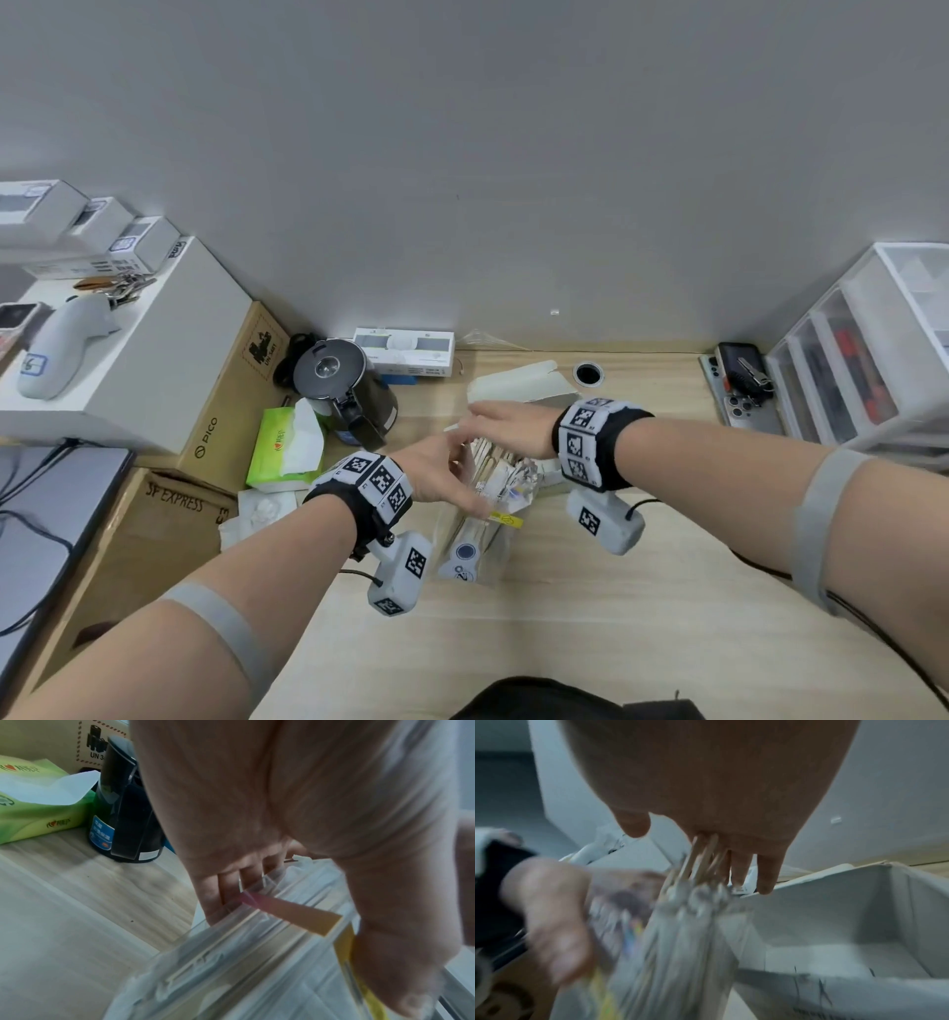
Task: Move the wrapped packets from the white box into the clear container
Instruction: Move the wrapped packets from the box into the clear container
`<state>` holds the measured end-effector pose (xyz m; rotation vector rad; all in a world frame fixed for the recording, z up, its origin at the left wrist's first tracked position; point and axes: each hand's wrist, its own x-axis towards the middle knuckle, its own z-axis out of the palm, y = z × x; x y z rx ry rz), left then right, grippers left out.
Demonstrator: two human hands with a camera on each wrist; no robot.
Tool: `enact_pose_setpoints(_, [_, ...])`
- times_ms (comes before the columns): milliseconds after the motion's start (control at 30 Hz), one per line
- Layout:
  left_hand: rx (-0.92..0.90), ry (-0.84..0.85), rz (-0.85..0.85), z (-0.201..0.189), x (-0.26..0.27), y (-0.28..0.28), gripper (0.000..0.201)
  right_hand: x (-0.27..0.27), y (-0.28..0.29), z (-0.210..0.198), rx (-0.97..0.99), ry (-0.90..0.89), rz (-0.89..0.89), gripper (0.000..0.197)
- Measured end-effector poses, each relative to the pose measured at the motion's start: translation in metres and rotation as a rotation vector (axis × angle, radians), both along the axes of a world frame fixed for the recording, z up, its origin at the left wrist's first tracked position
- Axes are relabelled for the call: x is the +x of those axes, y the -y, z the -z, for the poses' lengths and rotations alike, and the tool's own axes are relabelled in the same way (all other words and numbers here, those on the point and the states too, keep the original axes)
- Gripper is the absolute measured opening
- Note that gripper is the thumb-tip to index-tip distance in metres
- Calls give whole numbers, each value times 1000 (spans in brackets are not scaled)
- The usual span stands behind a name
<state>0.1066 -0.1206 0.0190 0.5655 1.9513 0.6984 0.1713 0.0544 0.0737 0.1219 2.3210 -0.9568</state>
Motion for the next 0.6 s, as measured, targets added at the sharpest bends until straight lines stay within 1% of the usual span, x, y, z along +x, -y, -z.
enact_pose_setpoints(67, [8, 4, -19, 2, 0, -5, 94, 6, 13, 7, 8, 6, -44, 71])
enact_pose_setpoints(133, [7, 13, -23, 1, 1, -7, 86, 8, 21, 12, 11, -7, -30, 65])
enact_pose_setpoints(233, [22, 40, -12, 0, 4, -6, 82, 11, 19, 16, 3, 1, -42, 73])
enact_pose_setpoints(300, [25, 52, 13, -2, 6, -7, 86, 15, 14, 17, -8, 15, -78, 80])
enact_pose_setpoints(333, [30, 57, 28, -2, 5, -8, 89, 17, 11, 16, -20, 16, -85, 79])
enact_pose_setpoints(400, [24, 60, 42, 0, 5, -12, 95, 21, 3, 8, -53, 27, -71, 68])
enact_pose_setpoints(433, [14, 63, 36, 1, 6, -13, 97, 22, -2, 3, -64, 56, -71, 66])
enact_pose_setpoints(533, [-3, 97, 34, 11, 7, -16, 104, 26, -20, 2, -47, 155, -89, 73])
enact_pose_setpoints(600, [-6, 108, 65, 17, 9, -22, 106, 30, -30, 7, -33, 192, -106, 64])
